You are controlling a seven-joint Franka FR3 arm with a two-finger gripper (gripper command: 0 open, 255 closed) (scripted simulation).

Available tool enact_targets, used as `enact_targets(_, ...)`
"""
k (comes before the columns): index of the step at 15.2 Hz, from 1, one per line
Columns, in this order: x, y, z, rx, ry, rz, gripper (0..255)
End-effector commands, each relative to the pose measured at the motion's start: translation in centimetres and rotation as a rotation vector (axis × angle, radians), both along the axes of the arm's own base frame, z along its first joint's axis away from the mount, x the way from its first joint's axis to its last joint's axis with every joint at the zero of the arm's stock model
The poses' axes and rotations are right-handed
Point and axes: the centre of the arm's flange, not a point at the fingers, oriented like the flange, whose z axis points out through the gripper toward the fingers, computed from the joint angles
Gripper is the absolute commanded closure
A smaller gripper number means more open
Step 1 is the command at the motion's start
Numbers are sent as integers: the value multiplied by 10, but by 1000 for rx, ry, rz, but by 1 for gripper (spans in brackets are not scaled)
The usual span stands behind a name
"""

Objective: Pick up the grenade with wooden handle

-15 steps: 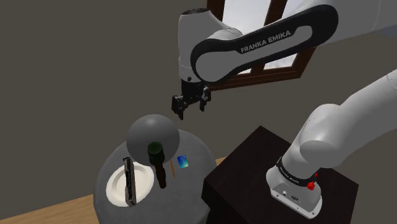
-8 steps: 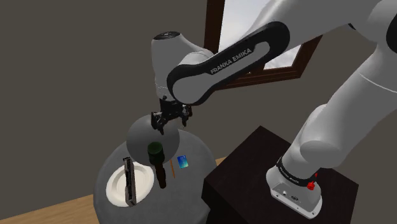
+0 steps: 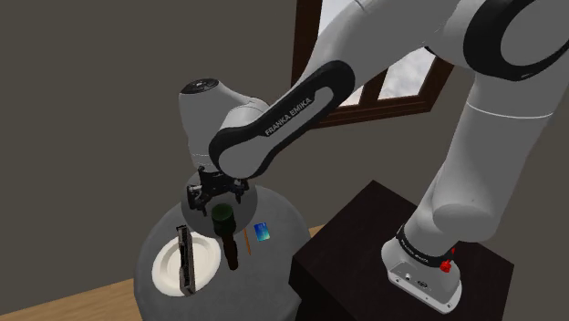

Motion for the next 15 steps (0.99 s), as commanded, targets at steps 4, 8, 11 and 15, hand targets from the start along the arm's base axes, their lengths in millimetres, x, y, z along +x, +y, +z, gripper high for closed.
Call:
enact_targets(4,1,2,-27,1,0,-2,0)
enact_targets(8,1,2,-41,1,0,-2,0)
enact_targets(11,1,2,-41,1,0,-2,255)
enact_targets(15,1,2,-40,1,0,-2,255)
